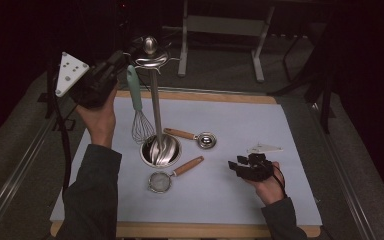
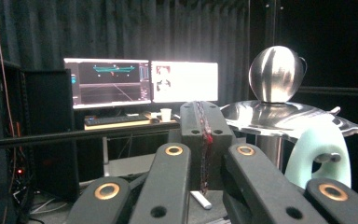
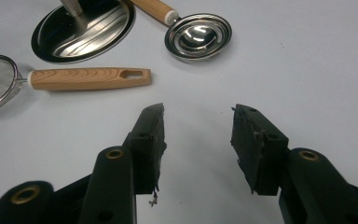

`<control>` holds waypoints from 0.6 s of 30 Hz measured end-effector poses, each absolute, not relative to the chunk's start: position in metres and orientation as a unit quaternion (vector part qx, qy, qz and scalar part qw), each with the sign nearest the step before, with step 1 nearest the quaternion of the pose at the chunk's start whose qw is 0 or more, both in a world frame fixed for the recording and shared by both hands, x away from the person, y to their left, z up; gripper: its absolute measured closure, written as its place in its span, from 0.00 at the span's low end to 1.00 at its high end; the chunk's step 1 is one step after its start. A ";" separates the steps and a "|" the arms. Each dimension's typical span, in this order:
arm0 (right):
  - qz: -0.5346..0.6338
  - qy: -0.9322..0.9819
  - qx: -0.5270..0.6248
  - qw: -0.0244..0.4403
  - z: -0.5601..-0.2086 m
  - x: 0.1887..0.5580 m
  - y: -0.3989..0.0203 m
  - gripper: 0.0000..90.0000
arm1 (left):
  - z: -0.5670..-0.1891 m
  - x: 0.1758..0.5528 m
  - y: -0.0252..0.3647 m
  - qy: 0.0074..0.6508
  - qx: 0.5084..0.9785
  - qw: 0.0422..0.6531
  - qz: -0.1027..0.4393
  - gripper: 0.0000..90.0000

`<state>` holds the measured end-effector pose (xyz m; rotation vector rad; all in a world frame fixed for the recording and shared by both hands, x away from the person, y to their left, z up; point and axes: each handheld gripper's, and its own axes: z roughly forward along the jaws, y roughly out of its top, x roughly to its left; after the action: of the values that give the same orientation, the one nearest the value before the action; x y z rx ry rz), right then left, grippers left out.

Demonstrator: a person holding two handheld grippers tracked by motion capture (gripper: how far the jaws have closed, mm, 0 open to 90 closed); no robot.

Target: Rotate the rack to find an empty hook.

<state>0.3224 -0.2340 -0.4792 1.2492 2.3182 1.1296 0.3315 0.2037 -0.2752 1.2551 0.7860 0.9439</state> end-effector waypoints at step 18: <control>0.387 0.801 0.436 0.138 -0.480 0.322 -0.236 0.60 | -0.316 0.304 0.228 0.355 0.591 0.600 0.406 0.97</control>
<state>0.3218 -0.2363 -0.4805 1.2625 2.3157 1.1193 0.3042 0.2285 -0.3165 1.3703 0.8235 0.9401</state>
